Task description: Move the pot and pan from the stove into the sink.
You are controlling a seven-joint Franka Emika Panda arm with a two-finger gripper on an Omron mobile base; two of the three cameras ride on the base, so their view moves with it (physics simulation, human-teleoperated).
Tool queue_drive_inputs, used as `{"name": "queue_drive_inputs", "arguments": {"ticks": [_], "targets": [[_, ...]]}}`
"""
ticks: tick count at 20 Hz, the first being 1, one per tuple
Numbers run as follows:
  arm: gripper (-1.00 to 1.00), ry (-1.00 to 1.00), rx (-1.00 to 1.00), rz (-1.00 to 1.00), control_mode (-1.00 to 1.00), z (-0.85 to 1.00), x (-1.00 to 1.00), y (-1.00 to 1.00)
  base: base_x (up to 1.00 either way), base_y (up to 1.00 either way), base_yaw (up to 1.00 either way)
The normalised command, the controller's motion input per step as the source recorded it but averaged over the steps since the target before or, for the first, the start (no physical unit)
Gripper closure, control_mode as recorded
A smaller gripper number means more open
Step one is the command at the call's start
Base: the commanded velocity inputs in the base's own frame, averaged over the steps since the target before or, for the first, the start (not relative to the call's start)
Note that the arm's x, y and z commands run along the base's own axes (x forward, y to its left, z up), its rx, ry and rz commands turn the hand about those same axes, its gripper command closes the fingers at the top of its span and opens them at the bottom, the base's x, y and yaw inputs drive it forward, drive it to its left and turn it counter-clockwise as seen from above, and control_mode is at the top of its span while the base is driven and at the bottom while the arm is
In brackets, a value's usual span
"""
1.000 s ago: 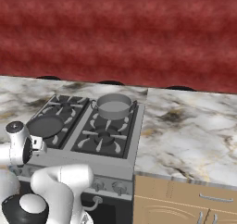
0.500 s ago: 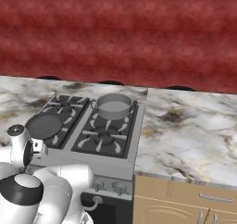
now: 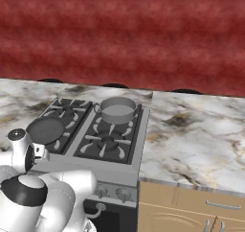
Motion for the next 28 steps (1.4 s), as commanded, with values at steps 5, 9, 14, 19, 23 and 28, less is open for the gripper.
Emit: {"name": "queue_drive_inputs", "arguments": {"ticks": [5, 9, 14, 19, 23, 28], "targets": [[1.0, 0.0, 0.0, -0.01, -1.0, 0.14, 0.0, 0.0, 0.0, 0.0, 0.0], [1.0, 0.0, 0.02, -0.03, -1.0, 0.54, 0.0, 0.0, 0.0, 0.0, 0.0], [1.0, 0.0, 0.02, -0.07, -1.0, 0.71, 0.01, 0.0, 0.0, 0.0, 0.0], [1.0, 0.0, 0.03, -0.08, -1.0, 0.74, 0.06, 0.0, 0.0, 0.0, 0.0], [1.0, 0.0, 0.03, -0.08, -1.0, 0.83, 0.1, 0.0, 0.0, 0.0, 0.0], [1.0, 0.0, 0.02, -0.08, -1.0, 0.79, -0.06, 0.0, 0.0, 0.0, 0.0]]}}
